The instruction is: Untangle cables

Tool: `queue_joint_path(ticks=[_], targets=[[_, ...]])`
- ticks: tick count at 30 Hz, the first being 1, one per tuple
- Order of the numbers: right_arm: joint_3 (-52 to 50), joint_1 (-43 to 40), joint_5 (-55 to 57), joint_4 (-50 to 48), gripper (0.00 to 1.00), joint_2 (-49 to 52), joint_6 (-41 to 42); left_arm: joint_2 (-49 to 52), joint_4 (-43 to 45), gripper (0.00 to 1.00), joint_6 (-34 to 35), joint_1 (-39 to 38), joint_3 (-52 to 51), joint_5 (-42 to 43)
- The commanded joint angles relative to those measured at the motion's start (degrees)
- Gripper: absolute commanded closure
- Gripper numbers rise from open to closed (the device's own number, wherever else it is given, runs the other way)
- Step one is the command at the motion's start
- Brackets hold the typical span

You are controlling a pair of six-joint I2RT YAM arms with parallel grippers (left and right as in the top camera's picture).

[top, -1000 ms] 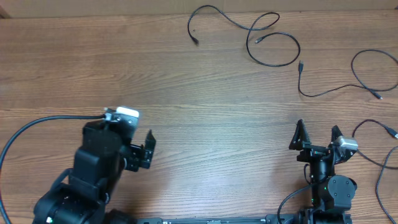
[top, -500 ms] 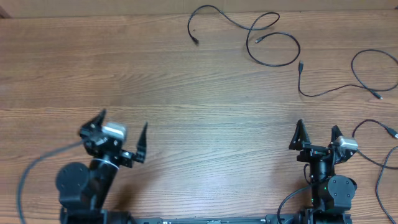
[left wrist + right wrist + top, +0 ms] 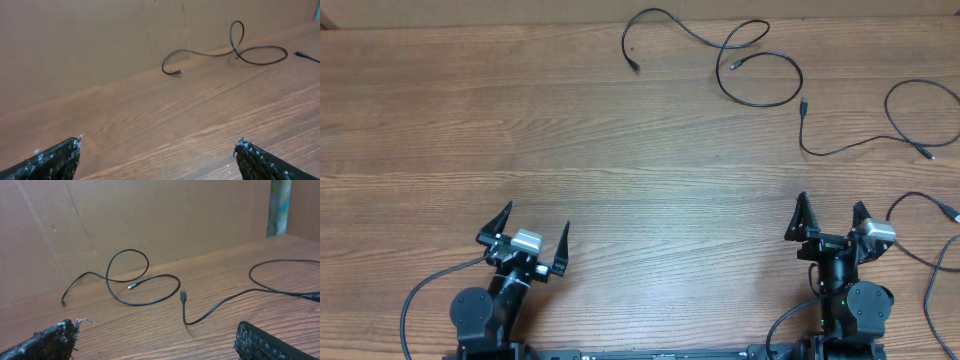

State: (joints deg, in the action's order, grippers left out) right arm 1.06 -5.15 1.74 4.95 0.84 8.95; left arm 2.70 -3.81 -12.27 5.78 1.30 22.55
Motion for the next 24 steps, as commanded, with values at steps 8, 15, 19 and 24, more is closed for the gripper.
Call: queue_joint_path(ticks=[8,15,19,24], targets=[[-0.6,0.3,0.2,-0.4,0.0,-0.7,-0.5,-2.5,0.5,0.0,-2.4,-3.4,-1.0,-8.4],[-0.6,0.3,0.2,-0.4,0.0,-0.7,-0.5,-2.5,-0.1,0.01,-2.3,-3.9,-1.0,-14.5],[-0.6,0.3,0.2,-0.4,0.0,-0.7,-0.5,-2.5,-0.7,0.0,-2.3,-3.9,-1.0,-20.1],[-0.6,0.3,0.2,-0.4,0.0,-0.7,-0.5,-2.5,-0.7,0.01,4.6,-3.9,-1.0,-20.6]])
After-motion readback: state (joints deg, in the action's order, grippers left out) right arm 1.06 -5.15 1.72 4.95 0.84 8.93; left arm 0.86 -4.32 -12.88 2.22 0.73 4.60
